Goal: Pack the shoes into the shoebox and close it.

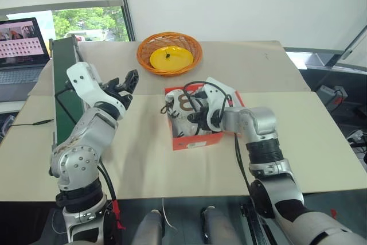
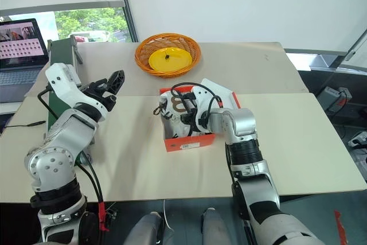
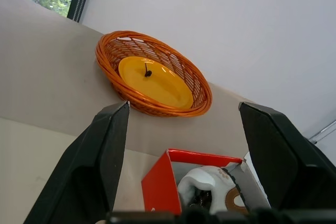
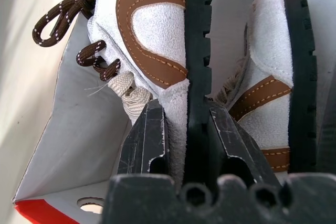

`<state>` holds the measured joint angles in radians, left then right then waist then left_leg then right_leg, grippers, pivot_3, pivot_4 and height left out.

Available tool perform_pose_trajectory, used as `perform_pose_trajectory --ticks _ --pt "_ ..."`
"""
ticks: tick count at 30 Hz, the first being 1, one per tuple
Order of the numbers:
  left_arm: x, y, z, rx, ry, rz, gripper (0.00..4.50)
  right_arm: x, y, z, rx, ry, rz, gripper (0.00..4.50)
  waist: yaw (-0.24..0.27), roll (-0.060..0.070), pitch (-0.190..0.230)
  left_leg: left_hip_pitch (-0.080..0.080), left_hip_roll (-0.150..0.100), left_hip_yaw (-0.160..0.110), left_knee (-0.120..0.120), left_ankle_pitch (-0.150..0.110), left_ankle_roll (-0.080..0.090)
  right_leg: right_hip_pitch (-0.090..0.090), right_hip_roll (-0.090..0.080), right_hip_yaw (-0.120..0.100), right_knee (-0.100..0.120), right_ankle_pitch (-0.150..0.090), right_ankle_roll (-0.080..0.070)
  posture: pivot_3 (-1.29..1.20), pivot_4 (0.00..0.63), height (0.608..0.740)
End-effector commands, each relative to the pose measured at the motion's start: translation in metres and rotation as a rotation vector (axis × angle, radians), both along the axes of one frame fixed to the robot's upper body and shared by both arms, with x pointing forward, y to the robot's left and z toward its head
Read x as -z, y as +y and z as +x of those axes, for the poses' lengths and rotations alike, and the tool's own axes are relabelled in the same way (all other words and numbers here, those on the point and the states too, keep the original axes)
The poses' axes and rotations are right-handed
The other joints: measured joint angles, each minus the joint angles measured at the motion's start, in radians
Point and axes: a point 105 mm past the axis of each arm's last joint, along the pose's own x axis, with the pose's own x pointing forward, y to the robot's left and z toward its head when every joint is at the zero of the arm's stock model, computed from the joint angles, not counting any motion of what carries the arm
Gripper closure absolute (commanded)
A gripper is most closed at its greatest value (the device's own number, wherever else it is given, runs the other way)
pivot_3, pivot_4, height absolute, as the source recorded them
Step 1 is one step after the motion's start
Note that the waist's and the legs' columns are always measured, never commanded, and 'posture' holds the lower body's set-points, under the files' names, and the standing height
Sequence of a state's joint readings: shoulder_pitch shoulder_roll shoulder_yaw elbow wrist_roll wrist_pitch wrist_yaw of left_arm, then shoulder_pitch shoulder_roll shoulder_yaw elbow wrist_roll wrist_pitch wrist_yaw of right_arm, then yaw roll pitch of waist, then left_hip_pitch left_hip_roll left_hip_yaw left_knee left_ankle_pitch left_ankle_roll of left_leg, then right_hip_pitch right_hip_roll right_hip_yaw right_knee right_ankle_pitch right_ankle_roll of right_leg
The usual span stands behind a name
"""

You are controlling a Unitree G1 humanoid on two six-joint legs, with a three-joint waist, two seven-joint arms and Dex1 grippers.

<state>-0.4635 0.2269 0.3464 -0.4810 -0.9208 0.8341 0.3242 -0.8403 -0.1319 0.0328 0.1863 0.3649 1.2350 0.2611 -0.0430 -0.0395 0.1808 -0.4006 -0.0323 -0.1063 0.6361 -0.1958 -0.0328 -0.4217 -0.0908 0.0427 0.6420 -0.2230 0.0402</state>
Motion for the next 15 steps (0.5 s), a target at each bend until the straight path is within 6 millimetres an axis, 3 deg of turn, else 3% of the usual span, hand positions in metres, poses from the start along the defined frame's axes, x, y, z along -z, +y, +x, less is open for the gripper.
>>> perform_pose_trajectory --ticks 1,3,6,12,15 --pt "-0.012 -0.004 -0.007 -0.004 -0.06 0.005 0.94 0.012 0.005 -0.008 -0.051 0.004 -0.064 4.05 -0.001 0.0 0.0 0.0 0.0 0.0 0.0 0.0 0.0 0.0 0.0 0.0 0.0 0.0 0.0 0.0 0.15 0.739" --pt "-0.012 -0.005 -0.007 -0.004 -0.059 0.002 0.94 0.022 0.003 -0.009 -0.064 -0.003 -0.115 3.06 0.0 0.0 0.0 0.0 0.0 0.0 0.0 0.0 0.0 0.0 0.0 0.0 0.0 0.0 0.0 0.0 0.15 0.739" --pt "-0.012 -0.005 -0.007 -0.005 -0.058 -0.001 0.94 0.023 0.002 -0.007 -0.062 -0.017 -0.134 2.18 -0.001 0.0 -0.001 0.001 0.0 0.0 0.0 0.0 0.0 0.001 0.0 0.0 0.0 0.0 0.0 0.0 0.15 0.739" --pt "-0.012 -0.008 -0.006 0.005 -0.055 0.008 0.94 -0.013 0.002 -0.001 -0.089 -0.102 -0.107 0.17 0.0 0.0 -0.001 0.001 0.0 0.0 0.0 0.0 0.0 0.002 0.0 0.0 0.0 0.0 0.0 0.0 0.15 0.739" --pt "-0.012 -0.01 -0.005 0.015 -0.054 0.012 0.94 -0.038 -0.001 -0.002 -0.117 -0.139 -0.083 0.17 0.001 0.0 -0.001 0.001 0.0 0.0 0.0 0.0 0.0 0.001 0.0 0.0 0.0 0.0 0.0 0.0 0.15 0.739"
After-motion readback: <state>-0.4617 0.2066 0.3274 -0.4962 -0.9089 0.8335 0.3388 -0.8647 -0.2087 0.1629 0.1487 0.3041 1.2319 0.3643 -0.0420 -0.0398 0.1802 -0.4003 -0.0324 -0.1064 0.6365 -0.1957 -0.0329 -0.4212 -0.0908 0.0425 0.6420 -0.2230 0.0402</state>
